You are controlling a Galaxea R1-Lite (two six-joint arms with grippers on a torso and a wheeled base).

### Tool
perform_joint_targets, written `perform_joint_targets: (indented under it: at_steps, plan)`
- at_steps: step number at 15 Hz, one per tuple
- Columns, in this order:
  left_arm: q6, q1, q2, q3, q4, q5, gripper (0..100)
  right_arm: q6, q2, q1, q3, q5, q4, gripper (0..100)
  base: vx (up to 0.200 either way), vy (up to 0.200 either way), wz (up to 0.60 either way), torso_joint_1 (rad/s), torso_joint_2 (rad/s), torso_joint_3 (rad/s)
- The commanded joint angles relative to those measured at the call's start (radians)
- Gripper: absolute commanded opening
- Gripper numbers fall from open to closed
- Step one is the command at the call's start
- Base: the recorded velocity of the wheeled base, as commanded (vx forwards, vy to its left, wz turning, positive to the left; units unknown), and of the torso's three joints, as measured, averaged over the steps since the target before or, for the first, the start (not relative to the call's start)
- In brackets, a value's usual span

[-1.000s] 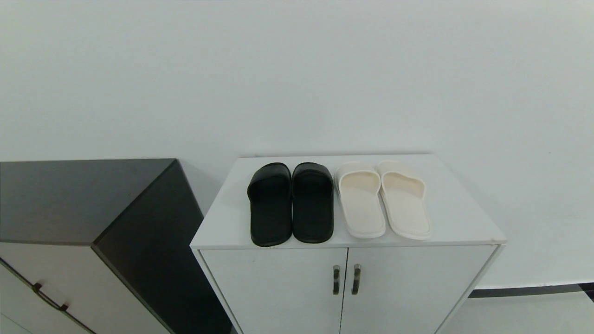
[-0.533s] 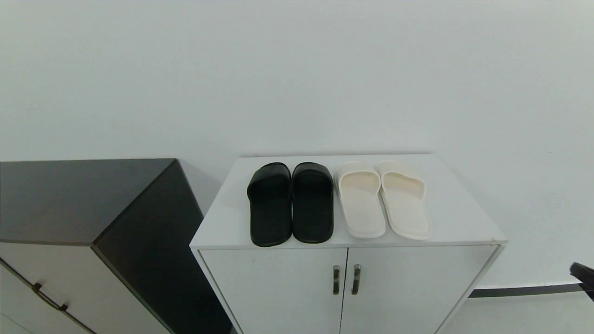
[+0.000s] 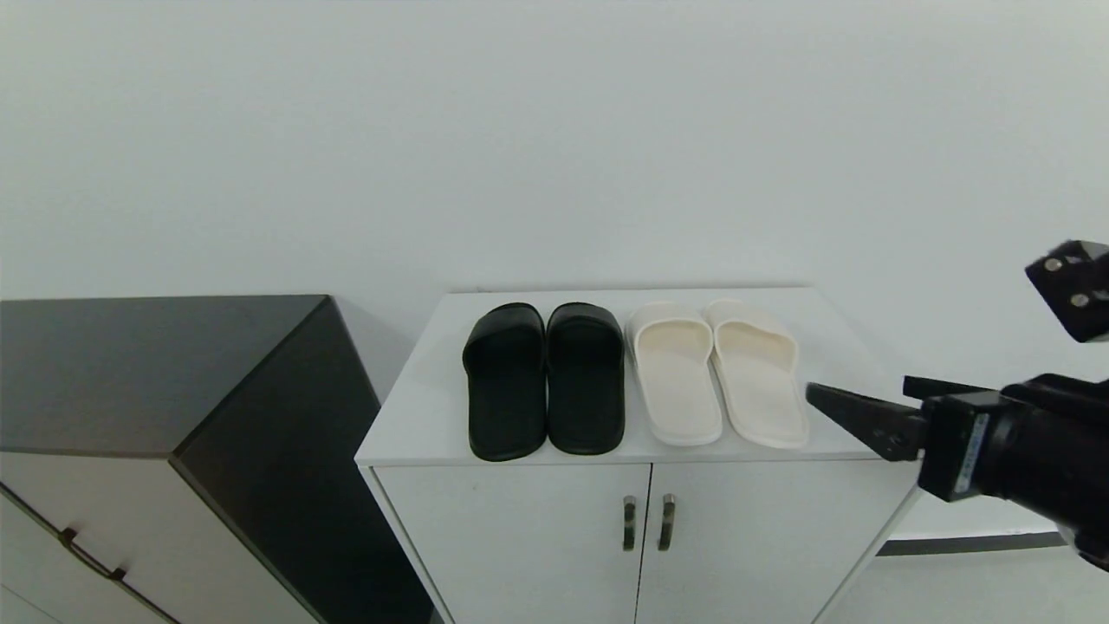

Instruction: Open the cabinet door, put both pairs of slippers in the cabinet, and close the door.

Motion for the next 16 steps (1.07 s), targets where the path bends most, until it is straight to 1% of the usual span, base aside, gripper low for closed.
perform_joint_targets:
  at_steps: [1, 3, 5, 7, 9, 12, 16]
  plan:
    - [0.0, 0.0, 0.001, 0.0, -0.001, 0.0, 0, 0.001, 0.177, 0.018, -0.057, -0.036, -0.059, 100, 0.0, 0.0, 0.0, 0.0, 0.0, 0.0]
    - [0.0, 0.0, 0.001, 0.0, -0.001, 0.0, 0, 0.003, 0.304, 0.018, -0.103, -0.134, -0.118, 100, 0.0, 0.0, 0.0, 0.0, 0.0, 0.0]
    - [0.002, 0.0, 0.001, 0.0, -0.001, 0.0, 0, 0.001, 0.393, 0.018, -0.132, -0.181, -0.181, 100, 0.0, 0.0, 0.0, 0.0, 0.0, 0.0]
    - [0.002, 0.0, 0.001, 0.0, -0.001, 0.0, 0, -0.002, 0.46, 0.01, -0.152, -0.186, -0.225, 100, 0.0, 0.0, 0.0, 0.0, 0.0, 0.0]
    - [0.002, 0.0, 0.001, 0.0, -0.001, 0.0, 0, -0.007, 0.509, -0.007, -0.189, -0.186, -0.242, 100, 0.0, 0.0, 0.0, 0.0, 0.0, 0.0]
    - [0.0, 0.0, 0.001, 0.001, -0.001, 0.0, 0, -0.02, 0.585, -0.055, -0.256, -0.183, -0.266, 100, 0.0, 0.0, 0.0, 0.0, 0.0, 0.0]
    - [0.002, 0.0, 0.001, 0.001, -0.001, 0.0, 0, -0.068, 0.7, -0.122, -0.397, -0.177, -0.291, 100, 0.0, 0.0, 0.0, 0.0, 0.0, 0.0]
